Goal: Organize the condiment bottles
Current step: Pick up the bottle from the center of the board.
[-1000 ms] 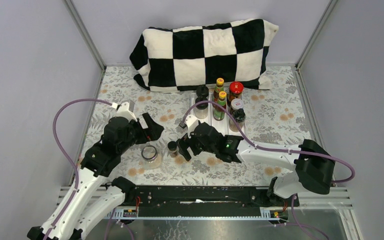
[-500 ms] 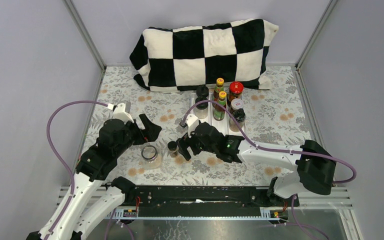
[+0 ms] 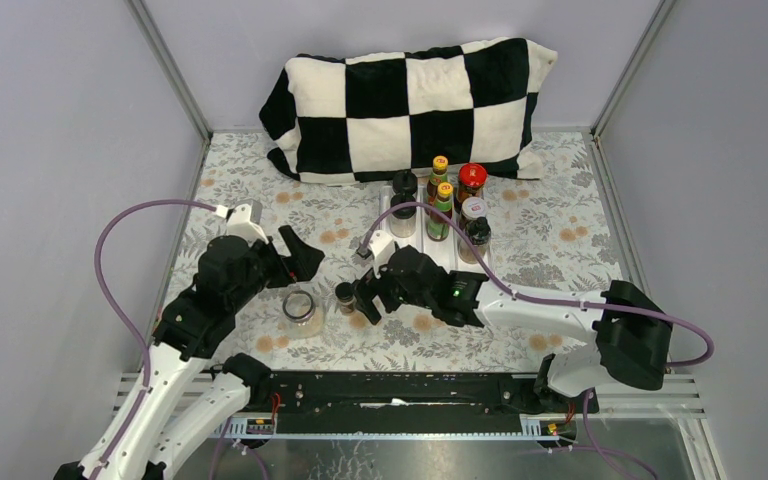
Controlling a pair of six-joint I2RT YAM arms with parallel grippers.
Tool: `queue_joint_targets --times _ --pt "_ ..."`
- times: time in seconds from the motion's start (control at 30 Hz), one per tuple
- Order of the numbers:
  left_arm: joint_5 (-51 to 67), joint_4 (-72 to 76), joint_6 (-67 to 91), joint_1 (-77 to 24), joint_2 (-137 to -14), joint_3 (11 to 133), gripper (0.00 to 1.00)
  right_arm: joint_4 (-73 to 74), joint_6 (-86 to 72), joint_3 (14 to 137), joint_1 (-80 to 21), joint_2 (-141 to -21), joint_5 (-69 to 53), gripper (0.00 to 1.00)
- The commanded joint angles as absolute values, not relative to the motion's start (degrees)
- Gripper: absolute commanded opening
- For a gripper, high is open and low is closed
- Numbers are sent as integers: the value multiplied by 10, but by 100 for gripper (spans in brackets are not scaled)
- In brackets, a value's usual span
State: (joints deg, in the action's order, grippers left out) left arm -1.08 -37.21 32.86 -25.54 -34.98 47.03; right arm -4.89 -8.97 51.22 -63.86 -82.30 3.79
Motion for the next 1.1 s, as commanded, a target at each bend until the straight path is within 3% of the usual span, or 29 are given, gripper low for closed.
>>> queue_joint_targets --times 0.0,0.43,0.77,0.97,1.07 --pt "30 -335 323 -236 -356 473 99 -51 -70 536 -644 -831 47 91" --pt "55 -319 324 -212 -375 475 99 -171 -36 549 -644 -927 25 93" --pt "33 -331 312 -212 -383 490 99 -157 -11 611 -644 -978 28 93" --pt "27 -333 311 -212 -383 495 99 -132 -6 634 -644 -998 31 86" --pt "28 -332 314 -212 -380 489 99 -140 -16 624 -644 -994 35 78"
